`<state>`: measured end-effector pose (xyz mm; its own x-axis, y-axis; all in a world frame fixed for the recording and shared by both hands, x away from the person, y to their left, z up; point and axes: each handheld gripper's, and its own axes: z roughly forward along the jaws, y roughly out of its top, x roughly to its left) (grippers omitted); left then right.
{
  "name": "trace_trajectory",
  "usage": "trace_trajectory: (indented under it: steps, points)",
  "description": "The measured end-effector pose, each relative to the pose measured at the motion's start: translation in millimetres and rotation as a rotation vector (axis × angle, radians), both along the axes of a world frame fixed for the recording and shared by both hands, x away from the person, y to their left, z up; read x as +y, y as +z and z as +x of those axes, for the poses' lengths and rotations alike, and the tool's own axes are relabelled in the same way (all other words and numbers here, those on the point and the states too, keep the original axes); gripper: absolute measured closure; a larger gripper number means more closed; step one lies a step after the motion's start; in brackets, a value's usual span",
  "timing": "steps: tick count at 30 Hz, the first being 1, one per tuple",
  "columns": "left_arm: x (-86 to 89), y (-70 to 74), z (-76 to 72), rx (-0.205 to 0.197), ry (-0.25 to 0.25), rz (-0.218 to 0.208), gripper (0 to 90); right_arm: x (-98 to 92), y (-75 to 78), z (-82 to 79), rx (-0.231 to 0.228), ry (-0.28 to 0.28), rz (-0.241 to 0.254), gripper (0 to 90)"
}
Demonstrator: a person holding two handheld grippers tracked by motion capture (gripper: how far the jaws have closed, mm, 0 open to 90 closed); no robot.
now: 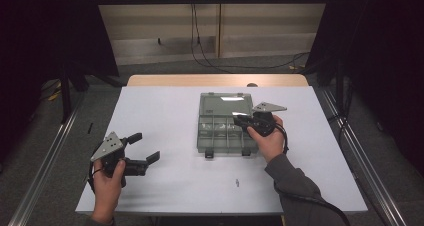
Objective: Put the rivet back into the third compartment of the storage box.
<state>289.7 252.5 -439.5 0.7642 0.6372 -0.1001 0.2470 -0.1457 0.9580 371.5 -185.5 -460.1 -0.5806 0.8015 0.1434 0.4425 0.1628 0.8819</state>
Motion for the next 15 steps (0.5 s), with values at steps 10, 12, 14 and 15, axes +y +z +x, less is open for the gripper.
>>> trace_trajectory:
  steps: [10, 12, 14, 15]
  points:
    - [-0.5, 0.6, -0.8, 0.000, 0.009, 0.010, 3.5, -4.6, 3.0, -11.0, -0.010, 0.009, 0.015, 58.9]
    - [-0.7, 1.0, -0.7, -0.003, 0.007, 0.011, 3.5, -5.6, 3.8, -13.7, -0.017, 0.017, 0.017, 53.0]
    - [-1.2, 1.2, -1.0, -0.002, 0.007, 0.010, 3.5, -6.8, 4.4, -16.4, -0.020, 0.021, 0.013, 46.6]
    - [-0.6, 1.5, -0.8, -0.006, 0.002, 0.021, 3.5, -7.2, 4.9, -18.1, -0.018, 0.018, 0.017, 42.7]
